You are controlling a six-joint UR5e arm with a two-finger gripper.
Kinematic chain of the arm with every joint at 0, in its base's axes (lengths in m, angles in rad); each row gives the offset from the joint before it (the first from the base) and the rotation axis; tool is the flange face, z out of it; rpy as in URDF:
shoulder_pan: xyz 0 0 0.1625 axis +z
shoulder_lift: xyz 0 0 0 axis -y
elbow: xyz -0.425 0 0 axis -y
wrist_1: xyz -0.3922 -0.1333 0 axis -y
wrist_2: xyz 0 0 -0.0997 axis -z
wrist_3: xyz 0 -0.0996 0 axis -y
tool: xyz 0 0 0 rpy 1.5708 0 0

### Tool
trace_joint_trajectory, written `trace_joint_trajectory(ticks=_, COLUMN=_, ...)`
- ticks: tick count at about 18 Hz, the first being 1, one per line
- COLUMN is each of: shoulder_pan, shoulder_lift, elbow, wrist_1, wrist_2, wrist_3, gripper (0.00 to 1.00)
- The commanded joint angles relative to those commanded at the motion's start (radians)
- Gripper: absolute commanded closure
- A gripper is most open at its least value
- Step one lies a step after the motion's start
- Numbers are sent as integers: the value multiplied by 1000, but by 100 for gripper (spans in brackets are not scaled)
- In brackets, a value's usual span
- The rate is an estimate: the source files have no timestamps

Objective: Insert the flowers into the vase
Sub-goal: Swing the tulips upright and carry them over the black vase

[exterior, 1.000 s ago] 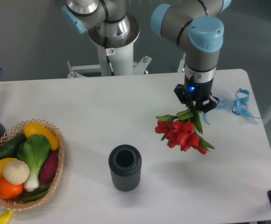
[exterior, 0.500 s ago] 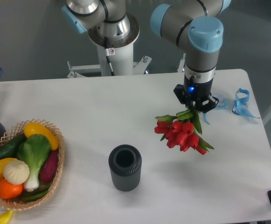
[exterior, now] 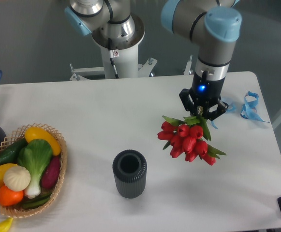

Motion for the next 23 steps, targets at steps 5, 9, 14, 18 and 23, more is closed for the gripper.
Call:
trace_joint_trajectory(ticks=5, shoulder_pan=43, shoulder_lift=-5, elbow=0, wrist_1=43, wrist_2=-374, wrist_3=-120, gripper=98)
trace_joint_trajectory(ticks=9, shoulder_pan=42, shoulder_lift=-5, elbow=-11, wrist_1=43, wrist_2=-504, wrist_3=-157, gripper=98)
trace_joint_trajectory(ticks=14, shoulder_pan=9, shoulder_lift=-58, elbow=2, wrist_1=159, wrist_2=-761, wrist_3=-155, gripper=98)
trace_joint_trajectory(ticks=18, shoulder_pan=5, shoulder_lift=-87, elbow=2, wrist_1=201, wrist_2=-847, wrist_3=-154, gripper=98)
trace_joint_trajectory(ticks=23, shoulder_pan=-3, shoulder_lift=-124, elbow=12, wrist_1=226, wrist_2=-895, wrist_3=-128, gripper=98)
